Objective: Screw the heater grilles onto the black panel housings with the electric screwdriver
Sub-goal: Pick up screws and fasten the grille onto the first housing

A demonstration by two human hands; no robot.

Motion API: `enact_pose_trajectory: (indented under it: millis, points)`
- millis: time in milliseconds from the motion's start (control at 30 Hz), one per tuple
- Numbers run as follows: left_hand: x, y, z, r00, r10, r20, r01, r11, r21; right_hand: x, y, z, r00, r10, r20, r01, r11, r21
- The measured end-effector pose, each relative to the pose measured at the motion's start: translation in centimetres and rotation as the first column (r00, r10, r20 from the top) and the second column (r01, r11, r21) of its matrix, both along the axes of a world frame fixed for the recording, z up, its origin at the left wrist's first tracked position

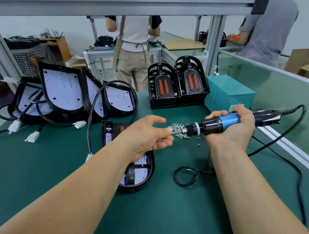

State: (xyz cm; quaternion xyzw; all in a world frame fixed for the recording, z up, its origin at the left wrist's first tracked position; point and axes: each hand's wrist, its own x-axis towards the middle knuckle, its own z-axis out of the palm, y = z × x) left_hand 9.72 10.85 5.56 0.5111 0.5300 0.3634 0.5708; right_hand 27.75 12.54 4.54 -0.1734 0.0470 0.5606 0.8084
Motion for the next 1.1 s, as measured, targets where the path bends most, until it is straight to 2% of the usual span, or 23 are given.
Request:
enact_pose_trajectory:
  millis: [67, 133, 200, 267, 300, 367, 467, 533, 667, 800, 967, 1100]
  points:
    - [-0.5, -0.1, 0.6, 0.981, 0.004, -0.195, 0.015, 0.995, 0.096, 0.0, 0.0, -0.1, 1.0, 0.002, 0.011, -0.002, 1.0, -0.007]
    - [-2.4, -0.1, 1.4, 0.946, 0.112, -0.303, -0.033, 0.967, 0.254, 0.1, 0.0, -0.2, 0.999, 0.015, 0.035, -0.015, 1.0, -0.008]
    - [-5.3, 0.0, 2.2, 0.912, 0.28, -0.299, -0.142, 0.902, 0.408, 0.2, 0.1, -0.2, 0.999, 0.018, 0.045, -0.018, 1.0, -0.002]
    - [-8.4, 0.0, 2.0, 0.848, 0.46, -0.265, -0.296, 0.824, 0.483, 0.0, 0.0, -0.1, 0.999, 0.022, 0.05, -0.022, 1.0, 0.006]
    - [-9.7, -0.1, 1.5, 0.811, 0.52, -0.266, -0.359, 0.803, 0.476, -0.3, -0.2, 0.1, 0.998, 0.029, 0.054, -0.03, 0.999, 0.013]
    - [-10.9, -0.6, -0.2, 0.786, 0.532, -0.313, -0.412, 0.83, 0.376, -1.3, -0.5, 0.4, 0.996, 0.051, 0.071, -0.054, 0.998, 0.035]
    - [-11.1, -1.8, -2.7, 0.83, 0.449, -0.33, -0.404, 0.893, 0.197, -3.7, -1.4, 0.9, 0.979, 0.111, 0.169, -0.123, 0.99, 0.061]
    - [-10.4, -2.0, -3.2, 0.85, 0.42, -0.318, -0.389, 0.907, 0.16, -4.7, -2.0, 1.3, 0.964, 0.136, 0.229, -0.165, 0.98, 0.114]
    - [-10.7, -2.6, -3.3, 0.874, 0.371, -0.314, -0.35, 0.929, 0.124, -7.7, -3.3, 2.0, 0.907, 0.189, 0.377, -0.277, 0.941, 0.196]
    - [-10.8, -3.1, -4.0, 0.928, 0.282, -0.242, -0.278, 0.959, 0.053, -10.2, -4.0, 2.0, 0.839, 0.181, 0.514, -0.349, 0.902, 0.253]
    - [-10.8, -3.1, -4.6, 0.954, 0.259, -0.153, -0.248, 0.965, 0.087, -11.5, -4.1, 2.0, 0.791, 0.175, 0.587, -0.379, 0.893, 0.245]
    - [-10.7, -3.0, -4.6, 0.961, 0.239, -0.14, -0.224, 0.968, 0.113, -11.7, -4.0, 2.0, 0.787, 0.164, 0.594, -0.361, 0.904, 0.229]
